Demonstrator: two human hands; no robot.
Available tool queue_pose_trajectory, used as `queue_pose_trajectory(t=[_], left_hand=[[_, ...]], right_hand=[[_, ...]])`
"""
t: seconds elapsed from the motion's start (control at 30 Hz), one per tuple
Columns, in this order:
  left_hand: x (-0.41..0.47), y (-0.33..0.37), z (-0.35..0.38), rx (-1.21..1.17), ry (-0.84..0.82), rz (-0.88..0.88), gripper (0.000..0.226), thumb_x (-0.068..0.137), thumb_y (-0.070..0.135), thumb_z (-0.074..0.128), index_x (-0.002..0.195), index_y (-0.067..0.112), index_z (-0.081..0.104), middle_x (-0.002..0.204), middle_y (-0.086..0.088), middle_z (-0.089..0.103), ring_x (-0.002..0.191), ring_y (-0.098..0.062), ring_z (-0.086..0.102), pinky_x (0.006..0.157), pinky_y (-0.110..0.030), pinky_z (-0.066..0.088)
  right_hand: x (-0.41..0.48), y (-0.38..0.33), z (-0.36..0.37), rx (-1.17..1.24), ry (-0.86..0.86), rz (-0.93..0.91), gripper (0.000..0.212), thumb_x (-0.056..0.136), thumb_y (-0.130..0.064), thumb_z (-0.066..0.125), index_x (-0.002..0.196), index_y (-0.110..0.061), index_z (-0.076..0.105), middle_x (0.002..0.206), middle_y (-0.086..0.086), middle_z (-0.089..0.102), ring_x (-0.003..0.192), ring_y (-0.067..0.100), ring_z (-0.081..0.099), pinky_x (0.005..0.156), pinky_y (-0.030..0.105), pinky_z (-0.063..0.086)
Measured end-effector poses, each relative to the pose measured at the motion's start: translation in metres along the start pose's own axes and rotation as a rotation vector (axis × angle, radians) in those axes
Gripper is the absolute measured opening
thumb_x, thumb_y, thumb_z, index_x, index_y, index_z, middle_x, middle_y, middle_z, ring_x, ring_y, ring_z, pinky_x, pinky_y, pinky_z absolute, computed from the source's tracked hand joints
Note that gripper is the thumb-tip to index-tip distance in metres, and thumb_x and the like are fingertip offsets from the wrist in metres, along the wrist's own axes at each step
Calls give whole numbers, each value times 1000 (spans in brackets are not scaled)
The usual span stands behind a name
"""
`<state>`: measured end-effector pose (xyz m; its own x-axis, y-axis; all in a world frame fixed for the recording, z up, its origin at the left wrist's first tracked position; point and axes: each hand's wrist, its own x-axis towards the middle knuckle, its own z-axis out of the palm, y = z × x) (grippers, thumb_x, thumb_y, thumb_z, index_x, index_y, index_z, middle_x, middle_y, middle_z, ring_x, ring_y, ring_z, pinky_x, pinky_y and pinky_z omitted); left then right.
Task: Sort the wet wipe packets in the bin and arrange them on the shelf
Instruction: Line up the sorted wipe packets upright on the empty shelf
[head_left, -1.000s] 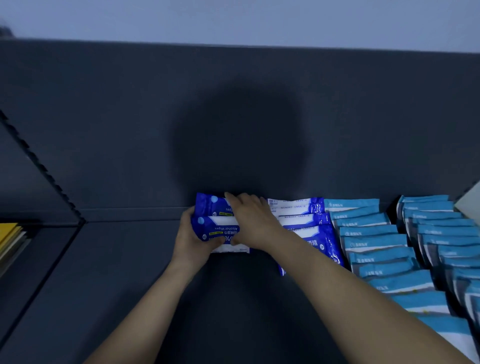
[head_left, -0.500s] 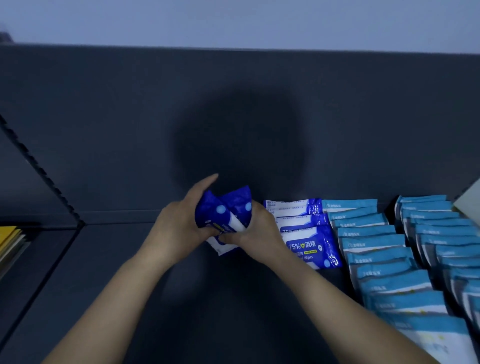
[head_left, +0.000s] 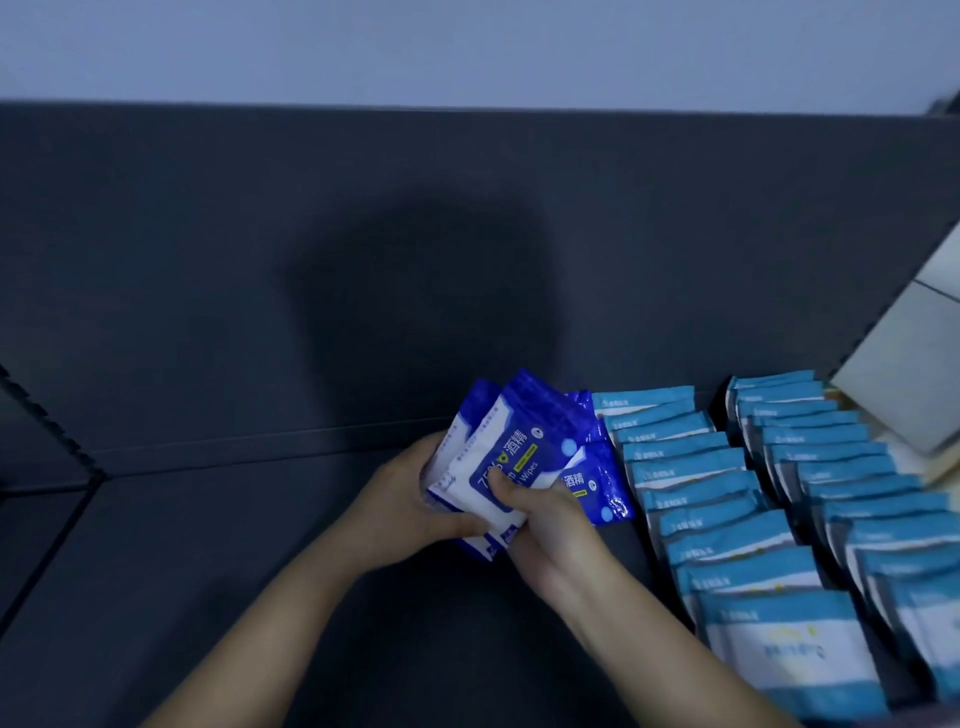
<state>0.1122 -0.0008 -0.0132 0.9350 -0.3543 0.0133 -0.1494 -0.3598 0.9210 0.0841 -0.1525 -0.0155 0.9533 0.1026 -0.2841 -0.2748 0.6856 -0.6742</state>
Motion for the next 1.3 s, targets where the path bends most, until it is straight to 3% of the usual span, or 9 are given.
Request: queue_pose_trajectory(t=[0.2, 0.37, 0.43, 0.5, 0.63, 0.83, 1.0, 1.17, 1.3], left_hand=[[5, 4, -18, -13, -13, -8, 64, 65, 9, 85, 118, 27, 52, 107, 11, 69, 95, 1, 65, 76, -12, 49], [12, 12, -57, 422, -11, -19, 69, 60, 28, 88, 118, 38, 52, 104, 21, 66, 89, 2, 63, 78, -19, 50], [17, 13, -70, 617, -24, -34, 73, 63, 33, 85, 125, 39, 48, 108, 21, 62, 93, -3, 61, 80, -23, 50], [24, 9, -76, 746, -56, -42, 75, 64, 34, 83, 129, 42, 45, 111, 20, 60, 98, -6, 57, 83, -31, 49], [35, -11, -68, 847, -177, 11, 80, 64, 32, 82, 133, 42, 43, 117, 15, 56, 107, -12, 49, 85, -34, 46], [28, -27, -63, 1034, -42, 56, 106, 63, 51, 79, 148, 40, 17, 142, 11, 20, 128, -14, 19, 103, -41, 31], [0, -41, -44, 318, 433, -141, 120, 61, 28, 88, 151, 25, 9, 140, 8, 24, 129, -7, 27, 108, -27, 29], [-7, -55, -21, 13, 440, -178, 83, 74, 8, 79, 140, 24, 30, 117, 19, 47, 114, -4, 48, 89, -14, 36], [-8, -56, -23, 26, 334, -171, 73, 81, 2, 69, 134, 36, 30, 121, 18, 48, 112, -1, 47, 77, -1, 37]], right_hand=[[12, 18, 10, -105, -70, 26, 41, 88, 0, 56, 128, -5, 50, 119, 20, 63, 110, 34, 61, 93, 45, 51], [10, 13, 14, -198, -106, 82, 46, 82, -6, 66, 126, -9, 53, 117, 9, 67, 111, 22, 62, 86, 28, 51], [11, 7, 13, -446, 23, -52, 55, 77, -4, 71, 126, -12, 46, 119, -1, 63, 111, 17, 59, 82, 20, 50], [15, 3, 11, -835, 170, -232, 78, 79, -5, 71, 142, -18, 27, 139, -6, 42, 126, 11, 43, 101, 23, 43], [30, 8, 11, -1388, 13, -491, 91, 83, -8, 66, 149, -22, 5, 153, -5, 13, 141, 7, 11, 112, 15, 10], [51, 5, 5, -2108, -146, -507, 89, 88, -23, 62, 150, -26, -1, 158, -2, -3, 145, 22, -6, 120, 35, 2], [60, -2, 11, -2141, -115, -479, 94, 85, -26, 65, 150, -28, -2, 158, -3, -4, 145, 23, -5, 118, 39, 4], [58, 9, 12, -1878, -87, -421, 96, 83, -8, 65, 150, -24, -2, 156, -8, -16, 144, 14, 11, 103, 20, 34], [59, 13, 12, -1918, -109, -408, 98, 82, -18, 69, 150, -20, -1, 156, -6, -20, 145, 16, 10, 109, 24, 29]])
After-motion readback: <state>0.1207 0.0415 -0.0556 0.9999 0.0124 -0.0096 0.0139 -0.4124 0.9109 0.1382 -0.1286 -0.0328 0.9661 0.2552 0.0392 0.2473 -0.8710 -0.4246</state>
